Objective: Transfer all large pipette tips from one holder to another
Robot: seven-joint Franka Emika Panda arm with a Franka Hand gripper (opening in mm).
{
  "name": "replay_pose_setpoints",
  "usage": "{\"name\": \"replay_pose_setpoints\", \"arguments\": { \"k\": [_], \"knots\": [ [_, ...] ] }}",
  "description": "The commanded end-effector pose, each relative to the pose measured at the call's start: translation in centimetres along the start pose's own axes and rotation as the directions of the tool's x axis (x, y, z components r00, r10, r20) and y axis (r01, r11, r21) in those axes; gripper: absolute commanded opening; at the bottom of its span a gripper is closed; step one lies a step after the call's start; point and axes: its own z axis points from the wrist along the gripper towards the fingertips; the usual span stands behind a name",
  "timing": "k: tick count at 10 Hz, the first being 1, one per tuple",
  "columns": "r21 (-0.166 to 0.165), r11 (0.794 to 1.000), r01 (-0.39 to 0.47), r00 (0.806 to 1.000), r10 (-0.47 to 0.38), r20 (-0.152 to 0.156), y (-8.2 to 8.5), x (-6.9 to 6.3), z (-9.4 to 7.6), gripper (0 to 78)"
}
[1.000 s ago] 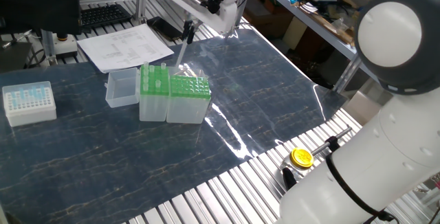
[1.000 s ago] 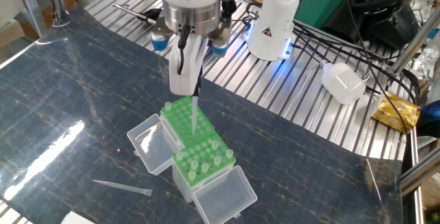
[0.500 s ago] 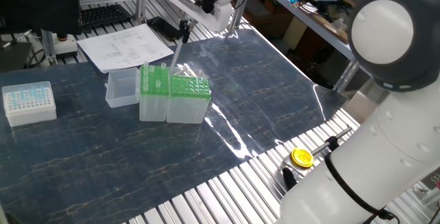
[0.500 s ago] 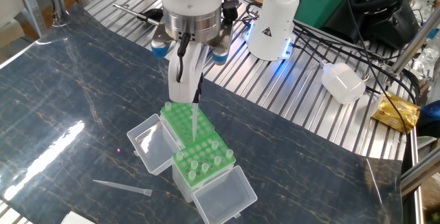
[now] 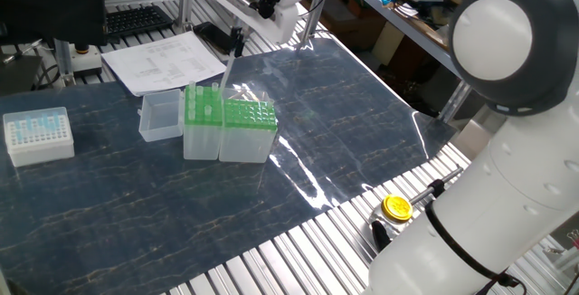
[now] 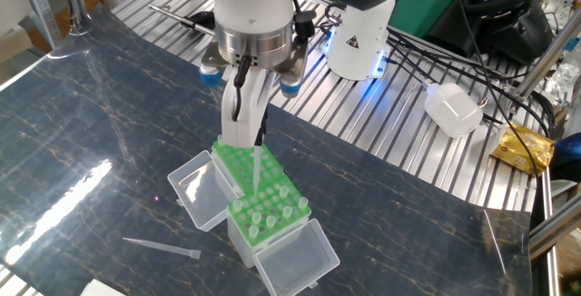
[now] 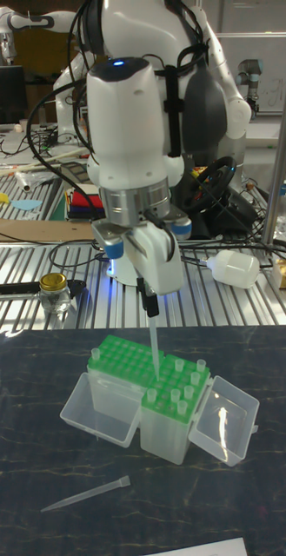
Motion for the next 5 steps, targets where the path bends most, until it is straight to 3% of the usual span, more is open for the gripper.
{"name": "replay_pose_setpoints", "arguments": {
  "k": [1, 5],
  "knots": [
    [0.000, 1.000, 0.009, 1.000, -0.009, 0.005, 0.36, -0.07, 0.04, 1.2],
    [0.008, 1.000, 0.016, 1.000, -0.016, 0.014, 0.24, 0.10, 0.16, 1.2]
  ]
}}
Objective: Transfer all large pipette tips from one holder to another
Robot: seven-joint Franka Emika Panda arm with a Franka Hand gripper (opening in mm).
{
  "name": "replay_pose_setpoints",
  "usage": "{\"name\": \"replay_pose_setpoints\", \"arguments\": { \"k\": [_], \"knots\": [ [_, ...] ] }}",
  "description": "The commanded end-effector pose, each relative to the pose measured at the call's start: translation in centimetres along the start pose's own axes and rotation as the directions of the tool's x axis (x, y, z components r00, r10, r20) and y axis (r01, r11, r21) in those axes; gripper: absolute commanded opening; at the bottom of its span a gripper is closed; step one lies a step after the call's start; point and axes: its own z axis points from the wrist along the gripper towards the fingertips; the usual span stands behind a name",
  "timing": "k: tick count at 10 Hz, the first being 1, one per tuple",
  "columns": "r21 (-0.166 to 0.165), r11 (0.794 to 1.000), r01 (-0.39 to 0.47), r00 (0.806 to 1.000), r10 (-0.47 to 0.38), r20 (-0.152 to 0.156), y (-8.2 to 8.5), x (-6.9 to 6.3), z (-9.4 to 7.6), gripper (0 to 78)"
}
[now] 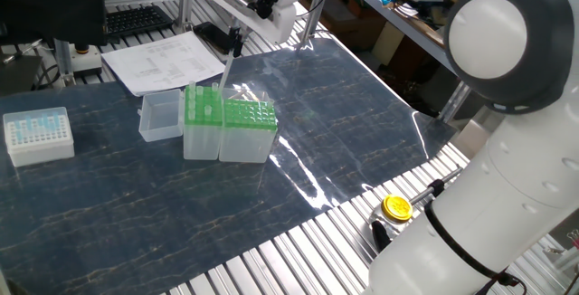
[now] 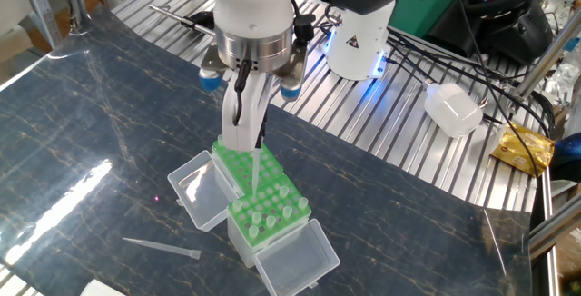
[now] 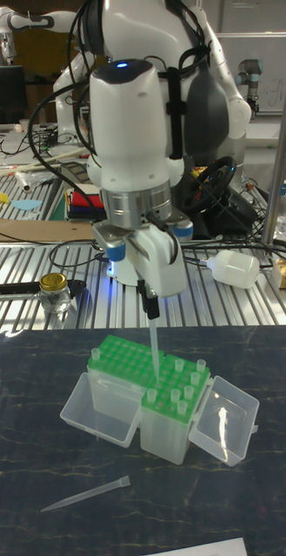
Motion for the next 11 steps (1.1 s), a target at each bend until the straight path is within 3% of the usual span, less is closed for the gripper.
{"name": "replay_pose_setpoints", "arguments": {
  "k": [1, 8, 11],
  "knots": [
    [0.003, 1.000, 0.006, 1.000, -0.006, 0.011, -0.2, 0.3, 0.4, 1.2],
    [0.001, 1.000, 0.006, 1.000, -0.006, 0.022, -0.3, -0.5, 2.1, 1.2],
    [-0.011, 0.999, -0.033, 0.999, 0.033, 0.020, 0.3, -0.2, 3.0, 1.2]
  ]
}}
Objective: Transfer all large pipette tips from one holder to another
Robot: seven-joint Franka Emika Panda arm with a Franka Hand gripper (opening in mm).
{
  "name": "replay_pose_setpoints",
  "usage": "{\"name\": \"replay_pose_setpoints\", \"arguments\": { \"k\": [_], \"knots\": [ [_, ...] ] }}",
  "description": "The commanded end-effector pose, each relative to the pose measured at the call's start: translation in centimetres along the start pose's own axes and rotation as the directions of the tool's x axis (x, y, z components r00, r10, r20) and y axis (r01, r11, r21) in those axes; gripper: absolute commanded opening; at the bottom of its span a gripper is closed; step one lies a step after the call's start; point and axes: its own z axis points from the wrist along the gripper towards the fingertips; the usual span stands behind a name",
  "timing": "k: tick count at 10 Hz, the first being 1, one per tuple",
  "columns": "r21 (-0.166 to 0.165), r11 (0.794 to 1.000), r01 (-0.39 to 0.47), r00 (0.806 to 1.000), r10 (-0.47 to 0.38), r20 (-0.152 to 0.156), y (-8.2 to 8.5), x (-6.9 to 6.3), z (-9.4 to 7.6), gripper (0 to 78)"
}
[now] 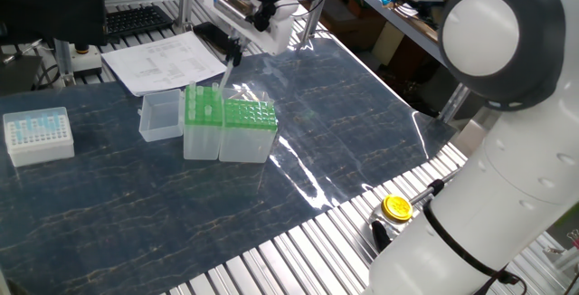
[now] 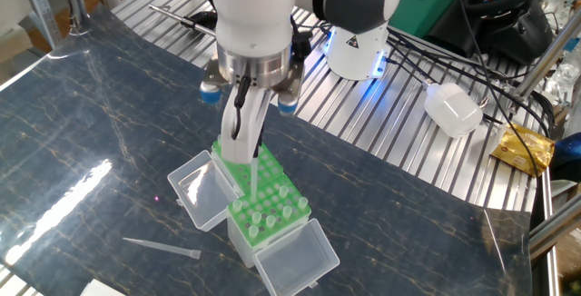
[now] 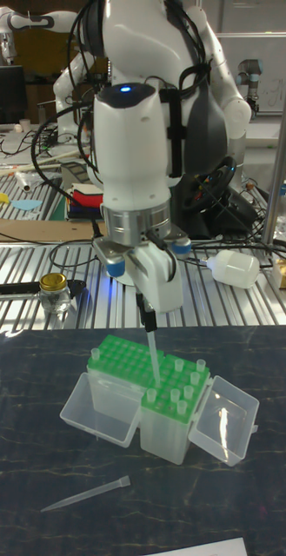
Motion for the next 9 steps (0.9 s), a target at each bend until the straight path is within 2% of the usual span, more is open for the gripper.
{"name": "replay_pose_setpoints", "arguments": {
  "k": [1, 4, 6, 9],
  "knots": [
    [-0.010, 0.999, -0.030, 1.000, 0.030, 0.000, 0.7, 0.5, 1.1, 1.2],
    [-0.001, 0.999, -0.046, 0.999, 0.046, 0.020, 1.0, 0.9, 2.2, 1.2],
    [-0.001, 0.999, -0.049, 0.999, 0.049, 0.008, 1.1, 0.8, 2.3, 1.2],
    [0.001, 0.999, -0.050, 0.999, 0.050, 0.008, 0.9, 0.9, 2.5, 1.2]
  ]
}}
